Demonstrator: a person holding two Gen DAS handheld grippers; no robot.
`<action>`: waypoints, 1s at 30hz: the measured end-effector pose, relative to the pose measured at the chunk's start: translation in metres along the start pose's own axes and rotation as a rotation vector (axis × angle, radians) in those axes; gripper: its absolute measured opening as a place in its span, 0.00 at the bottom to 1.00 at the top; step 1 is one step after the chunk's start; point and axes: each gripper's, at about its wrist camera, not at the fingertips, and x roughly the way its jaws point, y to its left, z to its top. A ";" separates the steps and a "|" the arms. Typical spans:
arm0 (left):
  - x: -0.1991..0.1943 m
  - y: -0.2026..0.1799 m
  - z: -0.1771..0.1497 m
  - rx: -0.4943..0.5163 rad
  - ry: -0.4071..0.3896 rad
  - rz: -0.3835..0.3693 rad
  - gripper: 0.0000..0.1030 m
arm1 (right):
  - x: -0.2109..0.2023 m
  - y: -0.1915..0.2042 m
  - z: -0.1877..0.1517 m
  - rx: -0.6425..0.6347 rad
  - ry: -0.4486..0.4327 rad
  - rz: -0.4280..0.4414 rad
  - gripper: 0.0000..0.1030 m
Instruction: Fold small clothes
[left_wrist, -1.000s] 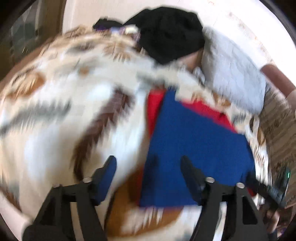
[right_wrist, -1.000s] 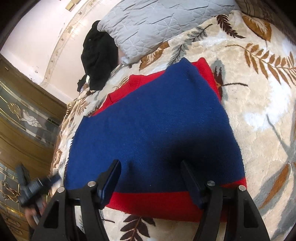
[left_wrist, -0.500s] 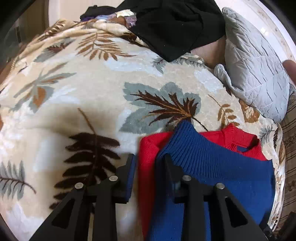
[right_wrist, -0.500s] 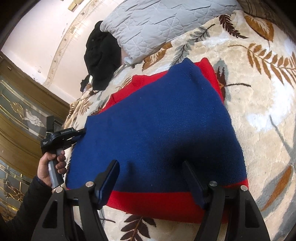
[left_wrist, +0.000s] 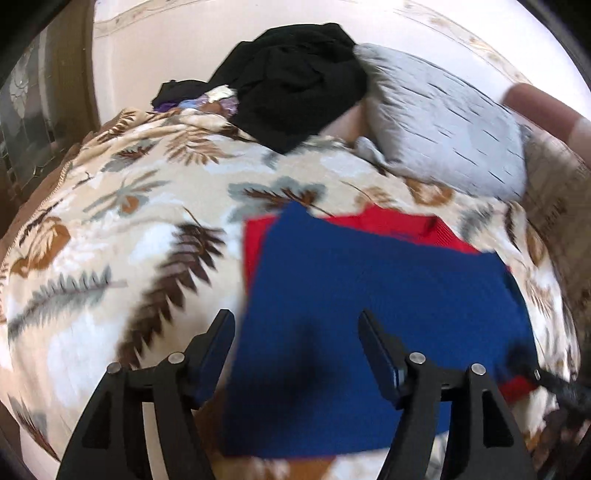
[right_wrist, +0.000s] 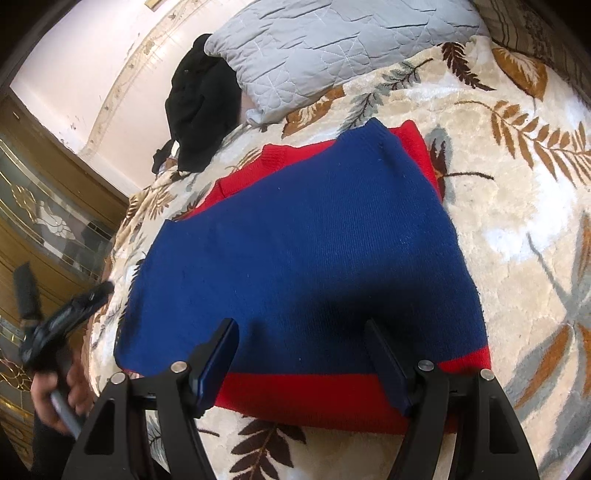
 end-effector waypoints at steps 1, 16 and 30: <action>-0.001 -0.007 -0.009 0.015 0.003 -0.021 0.69 | -0.001 0.000 -0.001 0.000 0.000 -0.004 0.72; 0.003 -0.053 -0.033 0.132 -0.008 0.016 0.74 | -0.050 -0.049 -0.057 0.434 0.004 0.086 0.72; 0.033 -0.060 -0.047 0.090 0.126 0.026 0.74 | -0.052 -0.064 -0.053 0.396 -0.071 -0.129 0.09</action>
